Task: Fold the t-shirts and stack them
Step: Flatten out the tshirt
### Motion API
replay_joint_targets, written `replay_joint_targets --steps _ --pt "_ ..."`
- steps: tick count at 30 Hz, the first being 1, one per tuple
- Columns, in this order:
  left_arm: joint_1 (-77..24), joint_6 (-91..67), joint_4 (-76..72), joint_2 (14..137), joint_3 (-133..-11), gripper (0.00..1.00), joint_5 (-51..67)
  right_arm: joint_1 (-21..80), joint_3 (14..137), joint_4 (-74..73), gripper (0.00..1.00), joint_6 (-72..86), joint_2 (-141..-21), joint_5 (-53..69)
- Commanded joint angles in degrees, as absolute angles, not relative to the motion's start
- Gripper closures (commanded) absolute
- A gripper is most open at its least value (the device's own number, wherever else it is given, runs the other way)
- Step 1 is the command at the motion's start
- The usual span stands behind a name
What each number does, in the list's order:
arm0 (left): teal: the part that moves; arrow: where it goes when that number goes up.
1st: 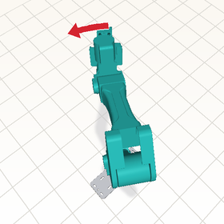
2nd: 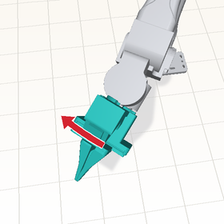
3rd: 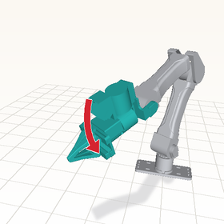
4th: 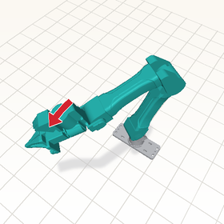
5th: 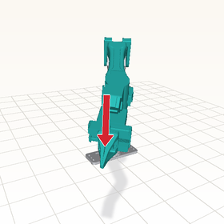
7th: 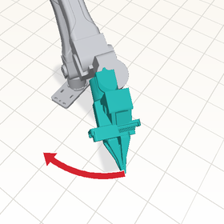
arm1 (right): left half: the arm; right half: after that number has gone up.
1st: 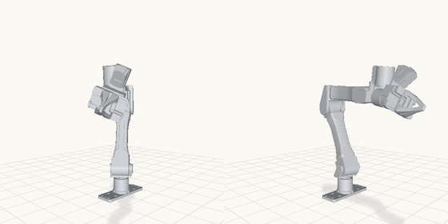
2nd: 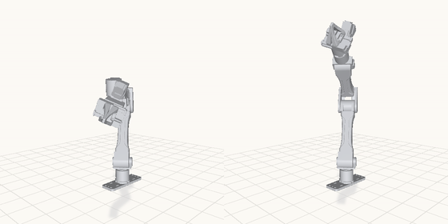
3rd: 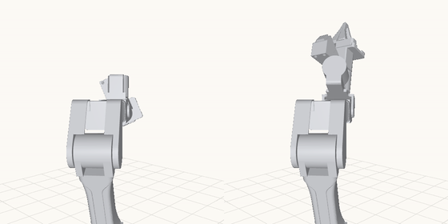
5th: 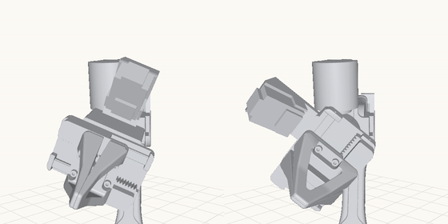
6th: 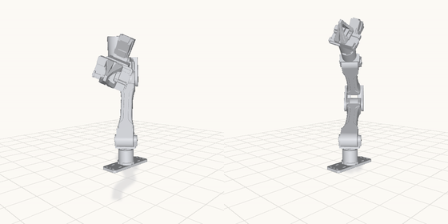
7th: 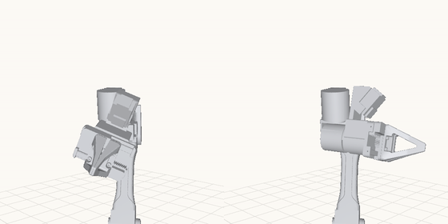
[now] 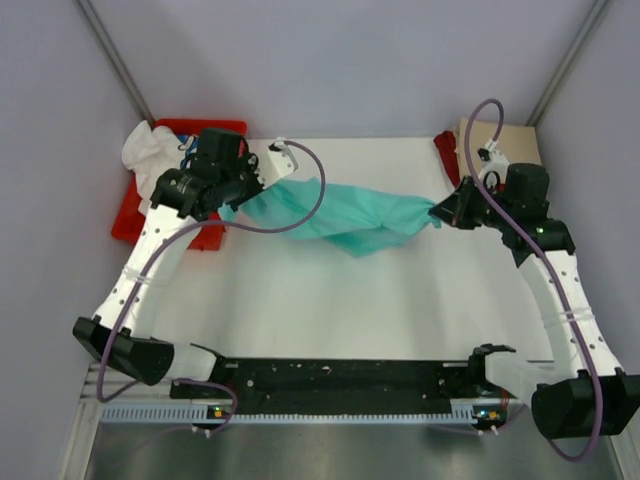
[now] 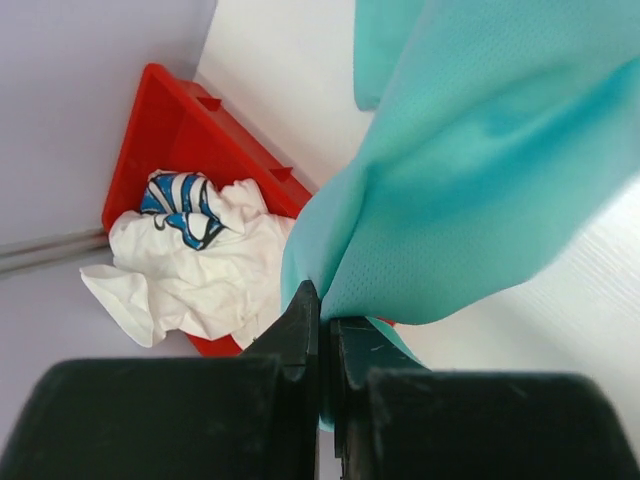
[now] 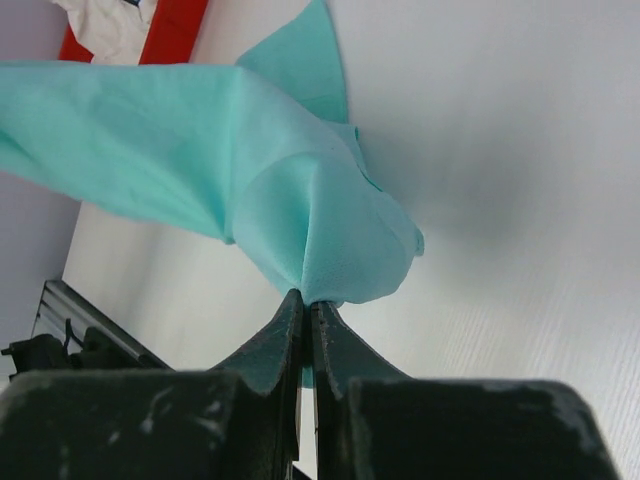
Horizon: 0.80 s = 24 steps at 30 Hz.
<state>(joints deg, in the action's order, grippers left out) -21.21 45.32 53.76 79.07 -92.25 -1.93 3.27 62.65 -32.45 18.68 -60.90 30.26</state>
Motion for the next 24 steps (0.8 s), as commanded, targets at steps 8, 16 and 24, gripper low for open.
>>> replay_joint_targets --steps 8,16,24 --pt "-19.4 62.2 68.6 83.5 -86.8 0.95 7.5 3.0 60.9 -32.2 1.00 16.0 -61.9 27.1" --pt "-18.5 53.1 48.2 111.3 -105.4 0.55 2.4 2.2 65.7 -30.3 1.00 11.9 -78.2 18.4" --pt "-18.5 39.5 49.1 122.0 -122.2 0.35 2.9 1.8 65.7 -29.0 1.00 11.7 -83.1 14.9"
